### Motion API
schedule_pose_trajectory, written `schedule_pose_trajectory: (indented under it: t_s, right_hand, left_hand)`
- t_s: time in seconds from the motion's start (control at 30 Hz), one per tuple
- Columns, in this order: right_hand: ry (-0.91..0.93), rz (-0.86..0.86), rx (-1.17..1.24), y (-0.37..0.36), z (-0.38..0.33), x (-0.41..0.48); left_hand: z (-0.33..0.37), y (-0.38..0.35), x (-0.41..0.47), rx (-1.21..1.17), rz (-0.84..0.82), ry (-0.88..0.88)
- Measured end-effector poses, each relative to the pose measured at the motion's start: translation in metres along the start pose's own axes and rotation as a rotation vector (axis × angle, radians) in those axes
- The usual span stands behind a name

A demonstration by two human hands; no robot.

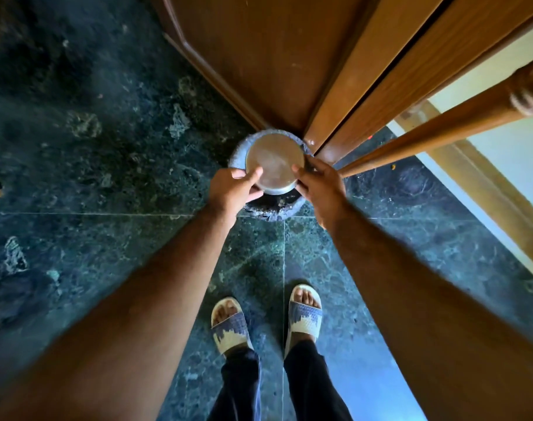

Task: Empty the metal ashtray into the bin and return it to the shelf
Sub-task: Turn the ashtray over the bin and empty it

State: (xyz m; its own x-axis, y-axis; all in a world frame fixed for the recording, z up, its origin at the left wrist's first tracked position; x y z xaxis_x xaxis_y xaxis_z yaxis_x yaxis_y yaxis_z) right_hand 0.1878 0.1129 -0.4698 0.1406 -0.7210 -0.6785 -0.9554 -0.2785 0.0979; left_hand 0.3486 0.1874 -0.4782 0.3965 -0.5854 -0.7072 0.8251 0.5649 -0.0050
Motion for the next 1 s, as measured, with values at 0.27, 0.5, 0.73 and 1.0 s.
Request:
schedule_pose_trajectory:
  t_s: [0.27,0.5,0.73,1.0]
  right_hand:
    - [-0.008,0.033,-0.141,0.003,0.014,0.010]
    - [0.212,0.127,-0.191,0.010,-0.006,0.011]
    - [-0.068,0.162,-0.082,0.016,0.032,0.008]
    - [-0.102,0.074,-0.073,0.001,0.032,-0.001]
  left_hand:
    - [0.003,0.000,-0.001,0.047,-0.021,0.014]
    - [0.019,0.003,-0.012,-0.092,0.009,-0.144]
    - [-0.007,-0.006,-0.008,0.053,-0.037,0.048]
    - [-0.023,0.003,-0.017,-0.144,0.022,0.128]
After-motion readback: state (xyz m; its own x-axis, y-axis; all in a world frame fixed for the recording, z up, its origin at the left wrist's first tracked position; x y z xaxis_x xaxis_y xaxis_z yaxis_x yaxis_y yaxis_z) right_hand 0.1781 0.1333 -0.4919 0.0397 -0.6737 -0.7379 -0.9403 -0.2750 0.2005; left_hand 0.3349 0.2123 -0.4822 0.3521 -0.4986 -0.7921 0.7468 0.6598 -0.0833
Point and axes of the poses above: each hand's wrist, its own x-axis towards the middle knuckle, its own y-axis out of the back of the hand, z = x × y, the point moved 4 cm from there along x, towards the middle knuckle, and after that the axes turned 9 degrees about -x, right-handed, at the moved point
